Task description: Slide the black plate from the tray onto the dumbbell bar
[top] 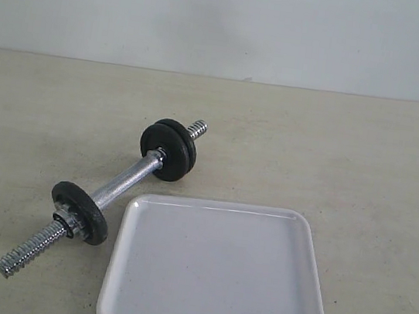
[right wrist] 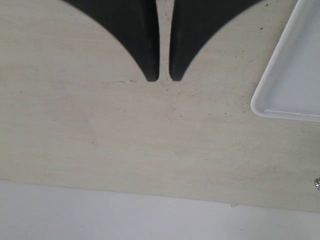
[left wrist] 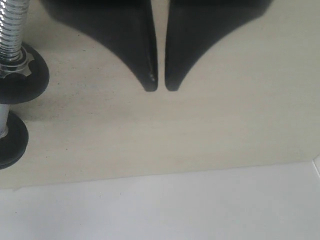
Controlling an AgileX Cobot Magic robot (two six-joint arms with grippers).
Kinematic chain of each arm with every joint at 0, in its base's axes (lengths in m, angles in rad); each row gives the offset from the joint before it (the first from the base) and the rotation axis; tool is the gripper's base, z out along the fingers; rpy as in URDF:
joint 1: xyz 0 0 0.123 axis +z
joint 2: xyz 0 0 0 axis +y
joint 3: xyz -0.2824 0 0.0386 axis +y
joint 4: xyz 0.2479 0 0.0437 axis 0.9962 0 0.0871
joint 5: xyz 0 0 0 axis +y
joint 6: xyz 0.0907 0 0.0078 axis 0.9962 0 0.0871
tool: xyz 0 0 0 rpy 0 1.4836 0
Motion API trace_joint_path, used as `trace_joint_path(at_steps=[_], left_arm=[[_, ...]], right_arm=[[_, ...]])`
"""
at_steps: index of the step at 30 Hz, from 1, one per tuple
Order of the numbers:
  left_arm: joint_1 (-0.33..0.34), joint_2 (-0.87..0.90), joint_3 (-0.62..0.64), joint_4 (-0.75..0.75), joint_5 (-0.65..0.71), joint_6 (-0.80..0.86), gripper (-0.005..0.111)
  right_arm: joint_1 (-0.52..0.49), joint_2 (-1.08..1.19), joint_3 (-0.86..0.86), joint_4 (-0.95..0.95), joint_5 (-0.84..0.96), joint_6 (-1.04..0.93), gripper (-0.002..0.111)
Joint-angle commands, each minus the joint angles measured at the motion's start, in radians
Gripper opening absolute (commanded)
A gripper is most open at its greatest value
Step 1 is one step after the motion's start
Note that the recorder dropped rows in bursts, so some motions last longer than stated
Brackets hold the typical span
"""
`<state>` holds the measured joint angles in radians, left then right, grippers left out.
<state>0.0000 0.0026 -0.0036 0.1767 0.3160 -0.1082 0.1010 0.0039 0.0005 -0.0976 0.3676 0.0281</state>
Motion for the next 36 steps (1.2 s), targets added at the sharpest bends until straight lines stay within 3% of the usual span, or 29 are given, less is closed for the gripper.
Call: trace_joint_path(at_steps=[1,29,36], left_arm=[[0.001,-0.003,0.004,0.002,-0.001,0.004,0.005],[0.001,-0.003,0.004,0.002,-0.001,0.004,0.005],[0.001,-0.003,0.004,0.002,-0.001,0.004,0.005]], right_arm=[[0.025,-0.004,0.000,0.000,-0.004,-0.004,0.005],[0.036,-0.004,0.000,0.002,-0.003,-0.009,0.005],[-0.039,-0.004,0.000,0.002,-0.003,0.018,0.005]])
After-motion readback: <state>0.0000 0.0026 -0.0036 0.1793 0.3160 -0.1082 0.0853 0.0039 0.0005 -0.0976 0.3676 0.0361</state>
